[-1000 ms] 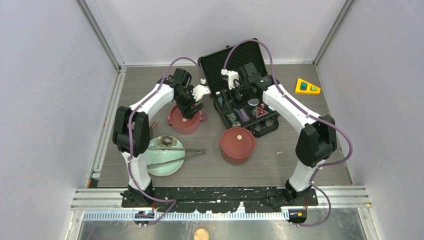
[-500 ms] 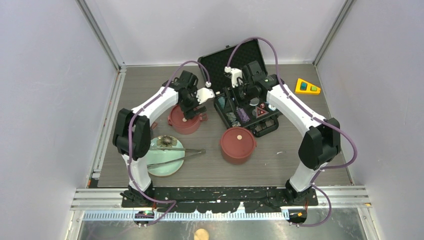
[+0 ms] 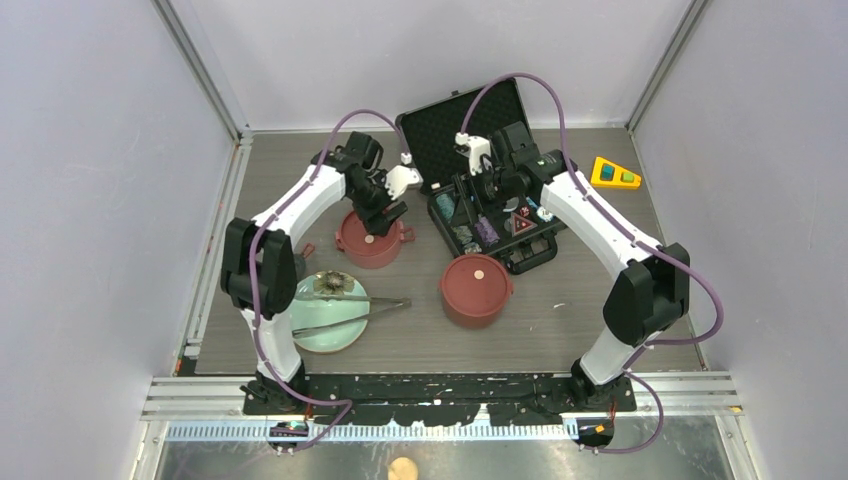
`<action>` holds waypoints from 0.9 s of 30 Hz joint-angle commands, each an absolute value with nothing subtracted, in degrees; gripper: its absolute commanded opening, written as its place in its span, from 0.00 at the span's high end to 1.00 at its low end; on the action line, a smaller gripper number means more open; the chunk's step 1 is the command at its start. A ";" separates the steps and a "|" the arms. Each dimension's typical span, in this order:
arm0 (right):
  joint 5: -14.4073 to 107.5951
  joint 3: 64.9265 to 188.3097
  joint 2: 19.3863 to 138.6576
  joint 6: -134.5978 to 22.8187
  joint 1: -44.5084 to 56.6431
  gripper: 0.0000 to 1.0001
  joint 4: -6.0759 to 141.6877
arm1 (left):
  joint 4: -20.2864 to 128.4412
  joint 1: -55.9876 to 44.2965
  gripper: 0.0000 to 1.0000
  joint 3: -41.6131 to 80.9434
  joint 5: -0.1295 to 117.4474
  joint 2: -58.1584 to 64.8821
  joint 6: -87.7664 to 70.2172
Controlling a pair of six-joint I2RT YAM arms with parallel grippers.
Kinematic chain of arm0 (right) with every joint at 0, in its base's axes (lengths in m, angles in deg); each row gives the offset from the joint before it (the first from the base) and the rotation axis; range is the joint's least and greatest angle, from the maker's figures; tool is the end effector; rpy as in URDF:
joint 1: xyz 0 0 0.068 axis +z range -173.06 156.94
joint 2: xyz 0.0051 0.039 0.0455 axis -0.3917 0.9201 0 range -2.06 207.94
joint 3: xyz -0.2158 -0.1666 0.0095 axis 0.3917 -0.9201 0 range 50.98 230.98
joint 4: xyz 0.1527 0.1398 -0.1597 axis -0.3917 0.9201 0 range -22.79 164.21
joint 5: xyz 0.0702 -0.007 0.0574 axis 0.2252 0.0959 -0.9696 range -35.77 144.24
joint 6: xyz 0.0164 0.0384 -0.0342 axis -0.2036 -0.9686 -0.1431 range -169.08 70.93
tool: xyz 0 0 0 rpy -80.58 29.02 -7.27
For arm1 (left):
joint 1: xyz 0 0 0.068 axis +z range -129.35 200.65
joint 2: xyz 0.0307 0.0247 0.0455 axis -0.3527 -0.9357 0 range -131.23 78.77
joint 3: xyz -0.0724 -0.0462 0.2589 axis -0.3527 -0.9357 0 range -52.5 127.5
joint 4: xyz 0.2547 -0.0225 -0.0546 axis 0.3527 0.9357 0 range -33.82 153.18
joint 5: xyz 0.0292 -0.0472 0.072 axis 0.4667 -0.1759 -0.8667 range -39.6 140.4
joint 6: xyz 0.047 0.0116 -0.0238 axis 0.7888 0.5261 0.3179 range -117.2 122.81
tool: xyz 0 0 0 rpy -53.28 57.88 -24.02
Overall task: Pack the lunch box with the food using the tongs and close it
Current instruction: Close the box lid on the packing box.
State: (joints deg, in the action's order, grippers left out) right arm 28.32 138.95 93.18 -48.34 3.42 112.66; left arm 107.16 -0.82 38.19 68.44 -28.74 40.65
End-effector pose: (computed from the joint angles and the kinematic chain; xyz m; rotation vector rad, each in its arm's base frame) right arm 0.3144 0.1740 0.3205 -0.7785 2.3899 0.7504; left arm 0.3608 -0.1537 0.2519 1.4064 2.2999 -0.3482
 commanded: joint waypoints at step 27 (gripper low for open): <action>26.90 136.68 88.57 -47.76 2.09 0.44 112.46 | 114.49 -0.69 0.50 43.28 70.22 -28.73 41.58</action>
